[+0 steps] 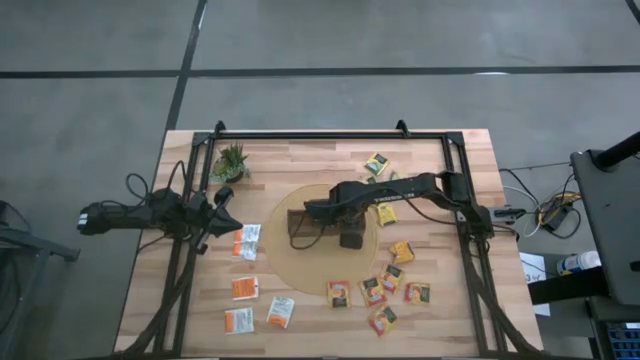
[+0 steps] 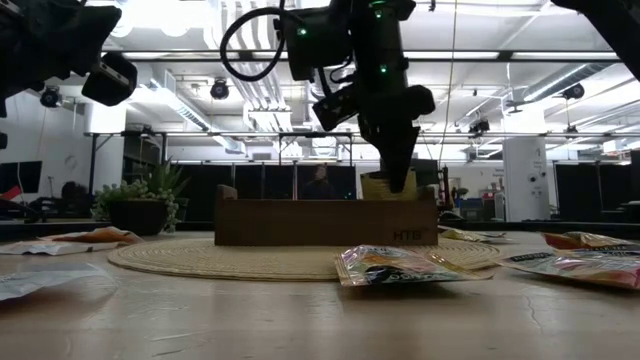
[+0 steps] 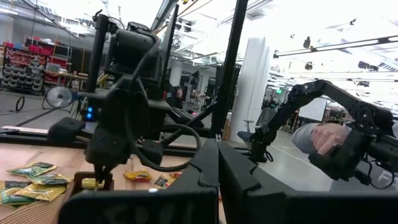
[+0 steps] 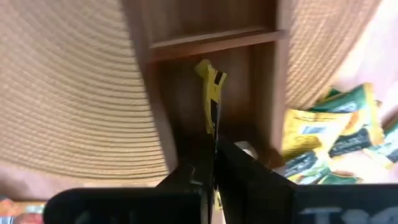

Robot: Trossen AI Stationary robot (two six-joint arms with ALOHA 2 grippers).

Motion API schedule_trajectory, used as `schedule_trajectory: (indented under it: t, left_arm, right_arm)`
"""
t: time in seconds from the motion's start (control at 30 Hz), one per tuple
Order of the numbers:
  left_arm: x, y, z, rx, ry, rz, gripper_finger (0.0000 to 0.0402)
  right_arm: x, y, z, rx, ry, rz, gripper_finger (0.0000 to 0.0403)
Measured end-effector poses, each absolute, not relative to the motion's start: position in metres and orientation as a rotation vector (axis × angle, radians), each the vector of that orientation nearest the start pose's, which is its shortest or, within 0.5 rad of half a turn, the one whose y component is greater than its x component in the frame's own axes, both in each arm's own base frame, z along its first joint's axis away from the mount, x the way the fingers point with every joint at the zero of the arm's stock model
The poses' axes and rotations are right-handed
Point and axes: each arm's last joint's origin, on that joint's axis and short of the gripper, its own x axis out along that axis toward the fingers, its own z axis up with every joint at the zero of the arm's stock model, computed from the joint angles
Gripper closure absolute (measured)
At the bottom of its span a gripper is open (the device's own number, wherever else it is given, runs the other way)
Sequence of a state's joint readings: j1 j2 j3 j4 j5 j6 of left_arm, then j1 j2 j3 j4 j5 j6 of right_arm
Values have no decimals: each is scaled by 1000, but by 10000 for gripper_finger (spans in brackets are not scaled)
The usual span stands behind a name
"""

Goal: Pick & Place Tea
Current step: Put the yellow tea bag into the right of the wooden organizer

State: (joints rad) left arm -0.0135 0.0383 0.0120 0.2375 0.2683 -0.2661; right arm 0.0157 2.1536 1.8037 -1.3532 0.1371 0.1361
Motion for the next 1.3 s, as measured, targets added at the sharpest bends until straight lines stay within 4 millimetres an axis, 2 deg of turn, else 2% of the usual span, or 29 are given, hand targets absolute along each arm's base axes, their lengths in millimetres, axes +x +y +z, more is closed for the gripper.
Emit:
schedule_trajectory:
  t: [0.17,0.37,0.87,1.3]
  left_arm:
    - [96,-9,187,-236,-171,-307,402]
    - [96,-9,187,-236,-172,-306,402]
    - [96,-9,187,-236,-172,-307,402]
    - [96,-9,187,-236,-172,-307,402]
  right_arm:
    - [398,8,190,-54,1737,-86,394]
    - [397,8,187,-75,1743,-56,394]
    - [391,10,213,-116,1666,-1,392]
    - [386,14,217,-152,1695,49,307]
